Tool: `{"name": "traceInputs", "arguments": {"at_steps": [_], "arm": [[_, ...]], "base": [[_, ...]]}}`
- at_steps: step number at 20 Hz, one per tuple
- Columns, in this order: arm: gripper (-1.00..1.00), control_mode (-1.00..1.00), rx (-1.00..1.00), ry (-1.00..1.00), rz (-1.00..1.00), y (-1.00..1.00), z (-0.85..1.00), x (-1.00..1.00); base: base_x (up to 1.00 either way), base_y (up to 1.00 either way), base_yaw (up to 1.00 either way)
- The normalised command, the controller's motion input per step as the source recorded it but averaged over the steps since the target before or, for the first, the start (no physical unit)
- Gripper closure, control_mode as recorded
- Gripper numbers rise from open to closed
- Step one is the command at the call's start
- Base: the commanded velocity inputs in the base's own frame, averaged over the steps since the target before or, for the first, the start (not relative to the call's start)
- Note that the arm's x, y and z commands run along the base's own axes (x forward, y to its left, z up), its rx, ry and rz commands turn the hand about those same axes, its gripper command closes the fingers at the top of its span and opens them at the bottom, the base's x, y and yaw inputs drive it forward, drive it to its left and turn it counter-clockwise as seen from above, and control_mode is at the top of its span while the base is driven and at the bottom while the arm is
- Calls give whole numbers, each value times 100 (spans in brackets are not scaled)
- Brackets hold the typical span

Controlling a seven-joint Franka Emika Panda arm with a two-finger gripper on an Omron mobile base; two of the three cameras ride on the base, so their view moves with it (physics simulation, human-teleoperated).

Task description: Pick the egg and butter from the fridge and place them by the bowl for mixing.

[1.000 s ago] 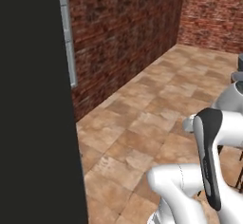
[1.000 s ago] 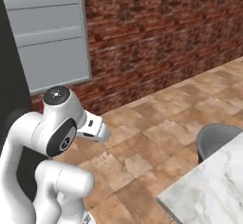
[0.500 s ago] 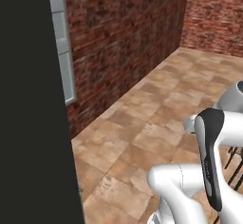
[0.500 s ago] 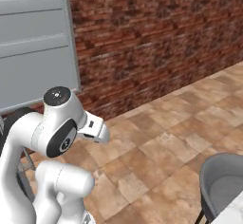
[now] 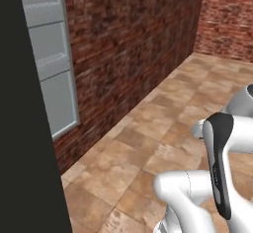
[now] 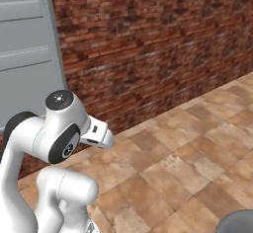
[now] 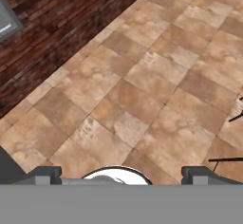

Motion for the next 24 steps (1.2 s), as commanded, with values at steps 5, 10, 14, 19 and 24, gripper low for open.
{"name": "traceInputs", "arguments": {"at_steps": [5,10,14,19,24], "arm": [[-100,100,0,0,0,0,0,0],[-100,100,0,0,0,0,0,0],[-100,100,0,0,0,0,0,0],[-100,100,0,0,0,0,0,0],[-100,100,0,0,0,0,0,0]], "base": [[89,0,17],[72,0,38],[55,0,58],[46,0,69],[43,0,72]]}}
